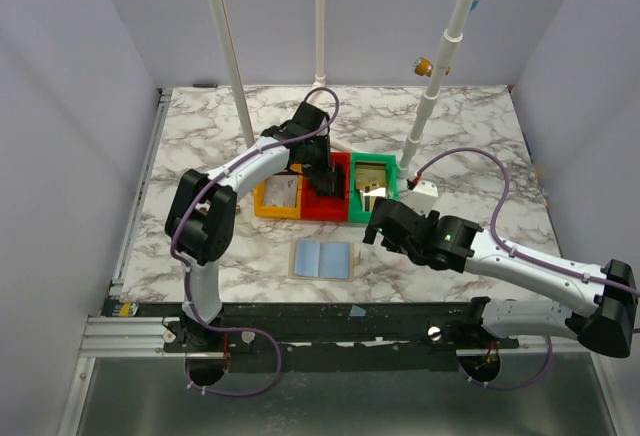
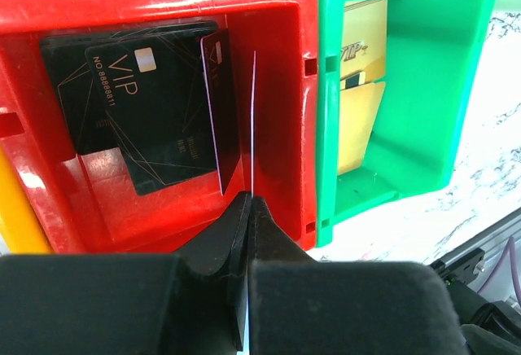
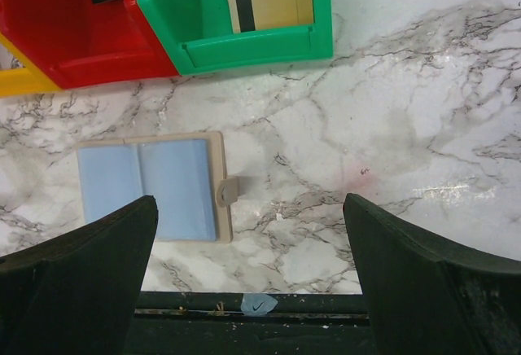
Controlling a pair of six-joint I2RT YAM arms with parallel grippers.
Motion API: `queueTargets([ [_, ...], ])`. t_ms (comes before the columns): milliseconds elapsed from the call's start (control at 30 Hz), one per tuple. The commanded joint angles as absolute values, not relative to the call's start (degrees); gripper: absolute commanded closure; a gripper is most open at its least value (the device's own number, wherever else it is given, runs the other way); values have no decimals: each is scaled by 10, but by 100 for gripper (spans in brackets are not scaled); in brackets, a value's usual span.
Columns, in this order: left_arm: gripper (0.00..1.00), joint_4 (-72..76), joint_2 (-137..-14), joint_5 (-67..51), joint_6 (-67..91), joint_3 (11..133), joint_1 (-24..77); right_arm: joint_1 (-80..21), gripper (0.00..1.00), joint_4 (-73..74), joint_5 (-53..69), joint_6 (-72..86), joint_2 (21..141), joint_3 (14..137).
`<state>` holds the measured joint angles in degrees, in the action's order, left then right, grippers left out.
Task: Take the credit cards out of the card holder
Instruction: Place the credit card in the storage box.
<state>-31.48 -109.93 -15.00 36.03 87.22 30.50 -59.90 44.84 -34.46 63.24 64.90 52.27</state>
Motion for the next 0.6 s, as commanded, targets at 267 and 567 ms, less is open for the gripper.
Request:
queueTargets([
  [267, 100, -322, -1129, -151, 357, 907, 307, -598, 0, 454, -356, 644, 656, 513],
  [567, 86, -329, -1135, -153, 352, 923, 307, -598, 0, 454, -356, 645, 657, 513],
])
